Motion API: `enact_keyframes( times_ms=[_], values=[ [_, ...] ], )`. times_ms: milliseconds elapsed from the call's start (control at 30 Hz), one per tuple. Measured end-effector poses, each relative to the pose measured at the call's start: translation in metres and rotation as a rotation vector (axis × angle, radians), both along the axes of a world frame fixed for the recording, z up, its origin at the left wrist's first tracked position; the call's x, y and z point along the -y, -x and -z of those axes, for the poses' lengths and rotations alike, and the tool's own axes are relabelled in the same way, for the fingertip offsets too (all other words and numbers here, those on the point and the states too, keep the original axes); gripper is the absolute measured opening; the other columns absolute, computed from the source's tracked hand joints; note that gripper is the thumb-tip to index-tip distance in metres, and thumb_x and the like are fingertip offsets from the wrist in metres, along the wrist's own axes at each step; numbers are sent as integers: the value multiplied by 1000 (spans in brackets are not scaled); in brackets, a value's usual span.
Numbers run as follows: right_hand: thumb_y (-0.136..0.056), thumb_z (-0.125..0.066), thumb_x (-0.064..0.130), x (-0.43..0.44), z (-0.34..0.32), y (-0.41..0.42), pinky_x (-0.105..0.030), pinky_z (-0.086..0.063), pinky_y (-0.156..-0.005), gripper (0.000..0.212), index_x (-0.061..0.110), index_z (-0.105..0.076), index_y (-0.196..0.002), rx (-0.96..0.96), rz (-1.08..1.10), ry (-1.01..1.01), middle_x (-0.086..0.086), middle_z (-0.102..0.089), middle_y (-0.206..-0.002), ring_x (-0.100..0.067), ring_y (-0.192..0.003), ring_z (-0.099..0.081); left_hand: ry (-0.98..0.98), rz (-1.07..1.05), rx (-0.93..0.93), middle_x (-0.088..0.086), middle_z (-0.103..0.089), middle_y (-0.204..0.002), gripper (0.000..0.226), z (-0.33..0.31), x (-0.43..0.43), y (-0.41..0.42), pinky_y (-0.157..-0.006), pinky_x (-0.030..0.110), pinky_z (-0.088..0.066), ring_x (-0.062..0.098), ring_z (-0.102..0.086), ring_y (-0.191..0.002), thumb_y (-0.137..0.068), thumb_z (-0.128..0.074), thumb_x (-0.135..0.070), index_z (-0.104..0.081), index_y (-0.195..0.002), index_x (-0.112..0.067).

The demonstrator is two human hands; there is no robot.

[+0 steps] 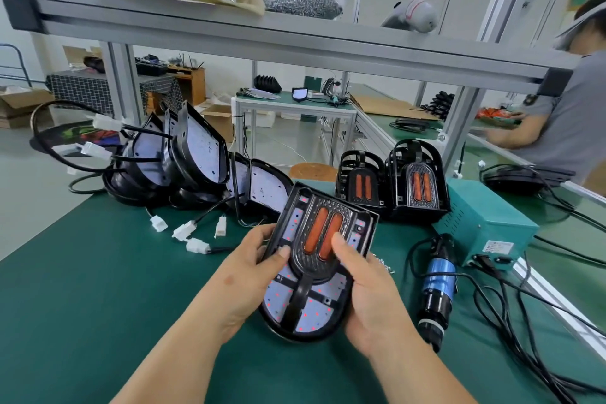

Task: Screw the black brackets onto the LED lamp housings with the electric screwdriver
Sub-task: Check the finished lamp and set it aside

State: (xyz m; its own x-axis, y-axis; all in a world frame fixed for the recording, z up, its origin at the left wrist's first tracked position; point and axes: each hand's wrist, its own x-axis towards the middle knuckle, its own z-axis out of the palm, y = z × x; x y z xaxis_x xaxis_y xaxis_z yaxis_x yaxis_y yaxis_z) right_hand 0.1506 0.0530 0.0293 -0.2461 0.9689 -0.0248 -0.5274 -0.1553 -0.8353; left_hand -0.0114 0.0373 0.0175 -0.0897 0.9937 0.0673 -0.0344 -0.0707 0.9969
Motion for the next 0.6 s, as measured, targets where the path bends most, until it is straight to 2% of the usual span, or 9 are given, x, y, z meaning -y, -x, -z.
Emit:
enact_keyframes(
  times_ms=[67, 167, 233, 267, 333, 367, 433, 533, 600],
  values=[
    [-77, -70, 17, -1, 1, -2, -37, -61, -78, 31, 2, -75, -102, 25, 84, -58, -19, -74, -105, -33, -94, -73, -36, 32, -98, -3, -73, -116, 27, -2, 0, 0, -103, 35, -49, 15, -66, -114, -97, -62, -19, -64, -122, -28],
    [-75, -71, 14, -4, -2, -7, -38, -61, -80, 23, 4, -77, -95, 76, 113, -128, -19, -75, -103, -32, -92, -73, -71, -75, -163, -19, -62, -122, 41, -5, -3, 4, -94, 9, -40, -7, -54, -119, -86, -60, -48, -64, -123, -32],
    [-73, -72, 16, -4, -5, -10, -40, -61, -83, 24, 6, -77, -94, 104, 107, -143, -20, -75, -103, -33, -91, -72, -102, -232, -186, -33, -58, -119, 35, -7, -5, 10, -92, 2, -33, -17, -47, -119, -98, -54, -41, -58, -131, -29],
    [-72, -74, 18, -3, -5, -10, -41, -60, -84, 25, 7, -78, -94, 115, 91, -144, -20, -75, -103, -33, -92, -72, -145, -290, -313, -31, -55, -126, 35, -7, -5, 15, -101, 7, -31, -8, -45, -128, -103, -48, -28, -55, -137, -25],
    [-71, -79, 19, -2, -7, -13, -43, -59, -85, 26, 11, -79, -95, 148, 63, -161, -19, -75, -103, -33, -93, -72, -148, -298, -675, -6, -52, -138, 45, -5, -9, 26, -114, 24, -26, 18, -39, -137, -102, -44, -7, -46, -146, -17],
    [-71, -83, 17, -1, -8, -14, -44, -58, -86, 25, 12, -79, -95, 163, 51, -178, -19, -75, -104, -33, -93, -72, -111, -244, -835, 1, -52, -137, 51, -5, -9, 30, -116, 31, -25, 24, -40, -136, -100, -45, -2, -43, -148, -18],
    [-74, -79, 16, 1, -9, -16, -43, -59, -85, 24, 12, -78, -98, 160, 25, -205, -20, -74, -105, -33, -94, -73, 42, -115, -1041, -3, -54, -129, 51, -2, -11, 34, -119, 44, -19, 22, -43, -133, -99, -47, -9, -45, -145, -32],
    [-73, -80, 17, 2, -12, -19, -38, -60, -77, 26, 12, -78, -99, 122, 9, -199, -19, -74, -105, -32, -93, -73, 124, -109, -1056, -19, -58, -127, 36, -4, -8, 31, -119, 56, 0, 10, -48, -129, -103, -42, -34, -51, -134, -50],
    [-72, -81, 15, 1, -14, -21, -36, -60, -73, 25, 11, -79, -96, 79, 25, -177, -19, -75, -103, -31, -89, -74, 45, -235, -1036, -21, -66, -118, 27, -5, -9, 34, -119, 50, -12, 11, -56, -120, -102, -44, -41, -61, -122, -49]
  ],
)
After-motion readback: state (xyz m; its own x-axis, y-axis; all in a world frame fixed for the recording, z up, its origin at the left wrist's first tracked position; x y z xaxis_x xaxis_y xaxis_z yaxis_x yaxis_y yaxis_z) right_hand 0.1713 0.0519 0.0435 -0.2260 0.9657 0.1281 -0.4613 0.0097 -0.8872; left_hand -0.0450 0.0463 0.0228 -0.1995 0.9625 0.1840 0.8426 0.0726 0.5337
